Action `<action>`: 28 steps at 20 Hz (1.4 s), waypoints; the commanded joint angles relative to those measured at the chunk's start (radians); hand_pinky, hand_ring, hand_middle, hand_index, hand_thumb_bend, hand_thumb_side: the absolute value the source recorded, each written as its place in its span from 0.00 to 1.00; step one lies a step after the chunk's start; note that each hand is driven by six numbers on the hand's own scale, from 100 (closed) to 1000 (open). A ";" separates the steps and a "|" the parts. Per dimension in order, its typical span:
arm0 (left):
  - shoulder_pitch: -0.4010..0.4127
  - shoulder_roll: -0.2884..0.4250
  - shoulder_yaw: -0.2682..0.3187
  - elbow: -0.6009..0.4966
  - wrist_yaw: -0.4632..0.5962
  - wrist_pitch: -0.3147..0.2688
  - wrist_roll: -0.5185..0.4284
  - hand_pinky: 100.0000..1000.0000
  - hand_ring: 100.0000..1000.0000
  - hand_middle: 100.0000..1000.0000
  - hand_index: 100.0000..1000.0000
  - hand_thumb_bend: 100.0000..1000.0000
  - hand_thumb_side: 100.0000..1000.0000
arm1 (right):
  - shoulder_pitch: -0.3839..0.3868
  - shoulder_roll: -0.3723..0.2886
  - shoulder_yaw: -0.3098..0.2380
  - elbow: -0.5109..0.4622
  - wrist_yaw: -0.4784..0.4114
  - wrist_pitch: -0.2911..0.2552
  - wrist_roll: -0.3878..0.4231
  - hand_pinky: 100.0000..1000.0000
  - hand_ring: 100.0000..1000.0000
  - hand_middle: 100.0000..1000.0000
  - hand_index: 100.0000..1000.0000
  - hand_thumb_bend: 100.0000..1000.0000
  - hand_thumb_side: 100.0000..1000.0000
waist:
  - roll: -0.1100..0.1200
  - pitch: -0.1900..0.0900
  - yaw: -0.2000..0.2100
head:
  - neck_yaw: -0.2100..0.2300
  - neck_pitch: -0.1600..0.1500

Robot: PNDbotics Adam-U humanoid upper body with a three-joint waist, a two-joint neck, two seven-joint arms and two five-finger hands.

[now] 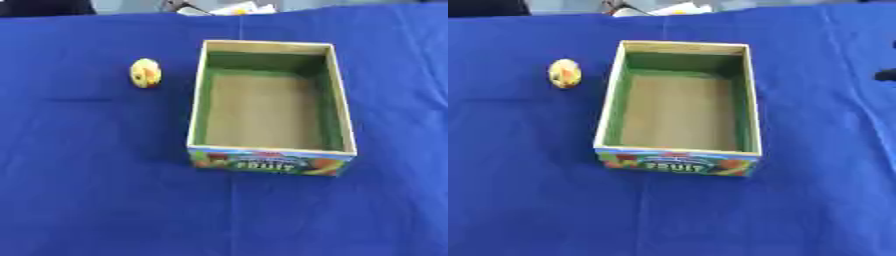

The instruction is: Pick up objects on the table and place them in the box.

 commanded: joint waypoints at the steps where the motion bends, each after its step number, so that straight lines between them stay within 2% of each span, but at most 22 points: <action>1: -0.011 0.016 0.026 -0.022 -0.016 -0.025 0.004 0.64 0.48 0.53 0.86 0.00 1.00 | -0.008 -0.014 -0.003 -0.020 0.014 0.004 0.004 0.50 0.76 0.45 0.83 0.00 1.00 | 0.000 -0.013 0.003 | -0.003 0.013; 4: -0.019 0.053 0.081 -0.022 -0.035 -0.066 0.031 0.63 0.48 0.54 0.88 0.00 1.00 | -0.006 -0.013 -0.004 -0.020 0.023 0.009 0.004 0.50 0.76 0.45 0.84 0.00 1.00 | 0.005 -0.011 0.007 | -0.006 0.007; 7: -0.024 0.112 0.105 -0.022 -0.010 -0.106 0.023 0.61 0.49 0.55 0.88 0.00 0.99 | -0.006 -0.016 -0.004 -0.020 0.030 0.017 0.003 0.50 0.76 0.45 0.84 0.00 1.00 | 0.014 -0.013 0.008 | -0.005 0.005; 11: -0.030 0.200 0.092 -0.022 0.036 -0.161 0.006 0.59 0.50 0.56 0.89 0.00 0.92 | -0.007 -0.028 -0.002 -0.020 0.026 0.018 0.000 0.50 0.76 0.45 0.83 0.00 1.00 | 0.024 -0.022 0.003 | 0.001 0.018; 15: -0.046 0.288 0.077 -0.022 0.021 -0.216 0.016 0.55 0.51 0.57 0.90 0.00 0.99 | -0.002 -0.039 -0.002 -0.020 0.011 0.015 -0.006 0.50 0.75 0.45 0.83 0.00 1.00 | 0.027 -0.037 -0.006 | 0.003 0.034; 18: -0.068 0.353 0.080 -0.022 -0.016 -0.255 0.051 0.54 0.52 0.57 0.91 0.00 0.95 | 0.004 -0.048 -0.004 -0.020 -0.001 0.011 -0.013 0.50 0.75 0.45 0.83 0.00 1.00 | 0.030 -0.051 -0.008 | 0.005 0.042; 19: -0.077 0.375 0.073 -0.022 -0.030 -0.269 0.065 0.55 0.54 0.61 0.93 0.00 0.94 | 0.005 -0.050 -0.002 -0.020 -0.005 0.013 -0.014 0.50 0.75 0.45 0.84 0.00 1.00 | 0.032 -0.056 -0.008 | 0.009 0.045; 22: -0.088 0.444 0.045 -0.022 -0.072 -0.311 0.107 0.57 0.54 0.63 0.94 0.00 0.95 | 0.003 -0.050 0.004 -0.020 -0.016 0.024 -0.013 0.50 0.75 0.45 0.84 0.00 1.00 | 0.030 -0.064 -0.010 | 0.016 0.049; 24: -0.092 0.492 0.023 -0.010 -0.101 -0.341 0.135 0.59 0.56 0.65 0.96 0.00 0.92 | 0.004 -0.049 0.005 -0.020 -0.022 0.029 -0.016 0.50 0.75 0.45 0.85 0.00 1.00 | 0.028 -0.070 -0.015 | 0.023 0.050; 25: -0.099 0.515 0.004 0.006 -0.115 -0.355 0.146 0.59 0.57 0.66 0.96 0.00 0.88 | 0.005 -0.050 0.005 -0.020 -0.026 0.031 -0.019 0.50 0.75 0.45 0.85 0.00 1.00 | 0.028 -0.073 -0.016 | 0.025 0.050; 26: -0.111 0.538 -0.016 0.026 -0.130 -0.369 0.148 0.59 0.57 0.66 0.96 0.00 0.88 | 0.006 -0.050 0.005 -0.020 -0.030 0.033 -0.022 0.50 0.75 0.45 0.85 0.00 1.00 | 0.027 -0.076 -0.017 | 0.025 0.050; 27: -0.122 0.562 -0.035 0.048 -0.144 -0.384 0.151 0.62 0.61 0.68 0.96 0.00 0.76 | 0.007 -0.050 0.005 -0.020 -0.032 0.035 -0.023 0.50 0.76 0.45 0.85 0.00 1.00 | 0.026 -0.079 -0.018 | 0.025 0.049; 28: -0.140 0.586 -0.056 0.072 -0.159 -0.399 0.145 0.62 0.61 0.69 0.96 0.00 0.74 | 0.009 -0.050 0.008 -0.020 -0.032 0.039 -0.021 0.50 0.76 0.45 0.85 0.00 1.00 | 0.026 -0.082 -0.019 | 0.025 0.048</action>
